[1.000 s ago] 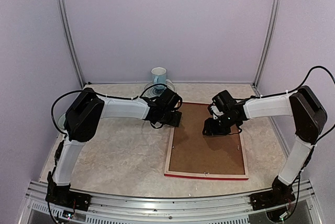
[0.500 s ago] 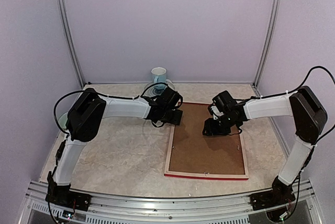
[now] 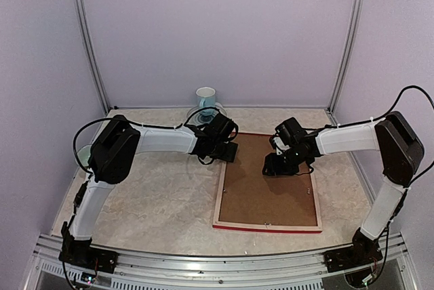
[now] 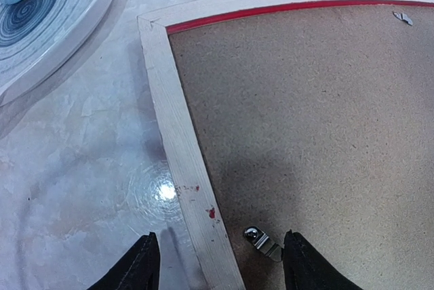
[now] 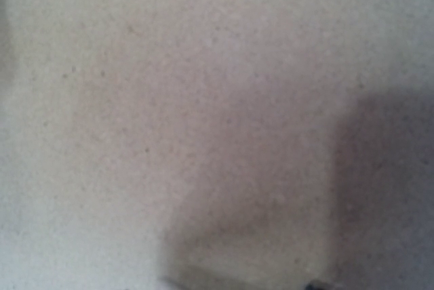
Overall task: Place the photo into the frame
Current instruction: Press the fastener onto the backboard.
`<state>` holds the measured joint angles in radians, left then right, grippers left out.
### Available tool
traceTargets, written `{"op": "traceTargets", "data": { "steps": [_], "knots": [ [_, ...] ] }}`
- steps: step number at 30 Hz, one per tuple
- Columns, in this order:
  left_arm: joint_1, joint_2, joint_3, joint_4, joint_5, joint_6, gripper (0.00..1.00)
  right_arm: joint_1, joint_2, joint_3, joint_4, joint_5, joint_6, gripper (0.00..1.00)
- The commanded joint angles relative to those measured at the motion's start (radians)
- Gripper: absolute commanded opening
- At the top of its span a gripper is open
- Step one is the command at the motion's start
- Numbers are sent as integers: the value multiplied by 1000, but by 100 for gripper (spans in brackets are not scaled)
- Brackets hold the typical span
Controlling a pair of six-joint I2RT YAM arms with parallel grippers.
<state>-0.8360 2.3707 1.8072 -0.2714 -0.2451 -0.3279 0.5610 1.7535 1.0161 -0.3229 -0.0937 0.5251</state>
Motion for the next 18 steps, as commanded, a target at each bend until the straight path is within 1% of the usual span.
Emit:
{"op": "traceTargets", "data": {
  "steps": [1, 13, 18],
  "knots": [
    [9, 13, 23, -14, -19, 18, 62, 0, 15, -24, -57, 5, 14, 55],
    [8, 24, 53, -62, -43, 31, 61, 0, 20, -22, -56, 6, 14, 55],
    [-2, 26, 62, -87, -73, 36, 61, 0, 27, -20, -54, 3, 15, 55]
  ]
}}
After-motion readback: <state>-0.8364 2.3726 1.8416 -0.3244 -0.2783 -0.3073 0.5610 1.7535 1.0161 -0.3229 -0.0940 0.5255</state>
